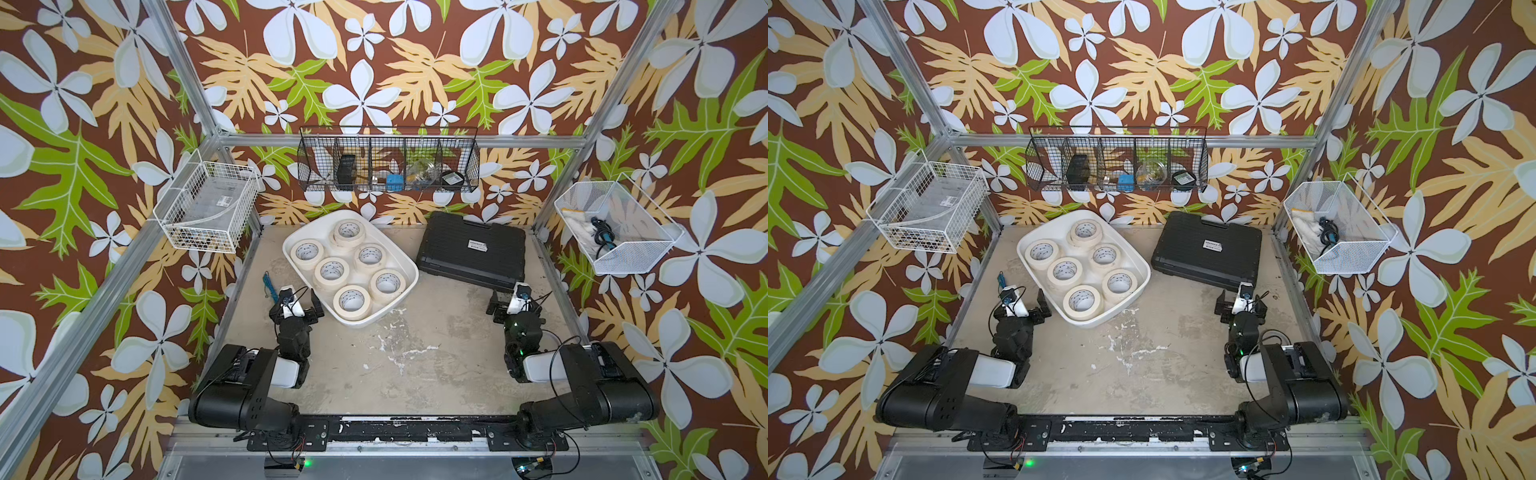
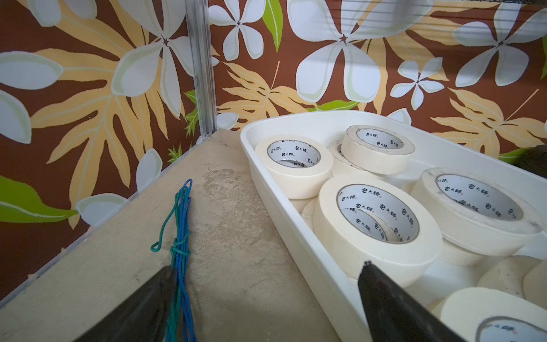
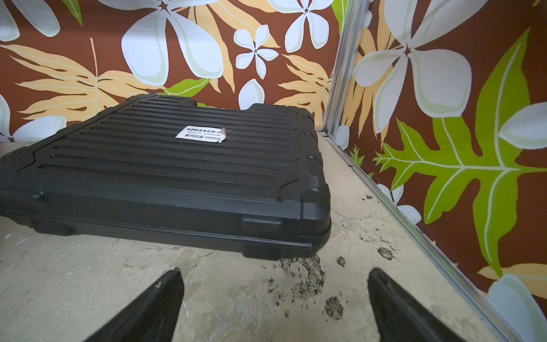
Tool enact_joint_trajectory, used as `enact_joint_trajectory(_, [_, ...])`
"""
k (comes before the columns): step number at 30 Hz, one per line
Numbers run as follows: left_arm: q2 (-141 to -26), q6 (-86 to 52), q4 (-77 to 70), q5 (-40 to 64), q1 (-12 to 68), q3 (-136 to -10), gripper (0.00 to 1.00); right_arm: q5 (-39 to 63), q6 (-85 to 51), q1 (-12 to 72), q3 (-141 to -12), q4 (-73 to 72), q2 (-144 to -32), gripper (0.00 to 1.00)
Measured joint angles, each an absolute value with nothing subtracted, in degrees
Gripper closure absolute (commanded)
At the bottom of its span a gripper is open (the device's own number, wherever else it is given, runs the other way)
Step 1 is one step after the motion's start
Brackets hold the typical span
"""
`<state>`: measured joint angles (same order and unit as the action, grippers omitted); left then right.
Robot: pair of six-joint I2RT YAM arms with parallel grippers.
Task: Take out the art tape in the storage box
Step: Adjust the storage box at the center of the board.
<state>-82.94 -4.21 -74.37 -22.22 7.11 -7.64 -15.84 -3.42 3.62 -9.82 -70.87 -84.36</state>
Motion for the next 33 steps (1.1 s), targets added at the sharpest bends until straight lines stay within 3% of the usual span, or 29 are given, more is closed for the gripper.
enact_joint_trajectory(18, [-82.21, -4.23, -76.86, -22.26, 7.11, -5.15, 0.0, -15.4, -3.42, 3.62, -9.65, -71.0, -84.31, 0.0])
enact_joint_trajectory(23, [-77.17, -4.05, -76.62, -22.9, 7.75, -3.68, 0.0, -16.51, -3.77, 3.62, -9.1, -70.61, -81.65, 0.0])
enact_joint_trajectory(26, [-70.26, -4.05, -71.57, -25.5, 9.87, -5.63, 0.0, -17.56, -4.23, 3.64, -10.2, -66.43, -77.52, 0.0])
enact_joint_trajectory(33, [-61.14, -16.58, -42.22, -31.48, 11.38, -21.78, 0.0, -19.38, -13.43, 3.62, -27.44, -37.01, -66.02, 0.0])
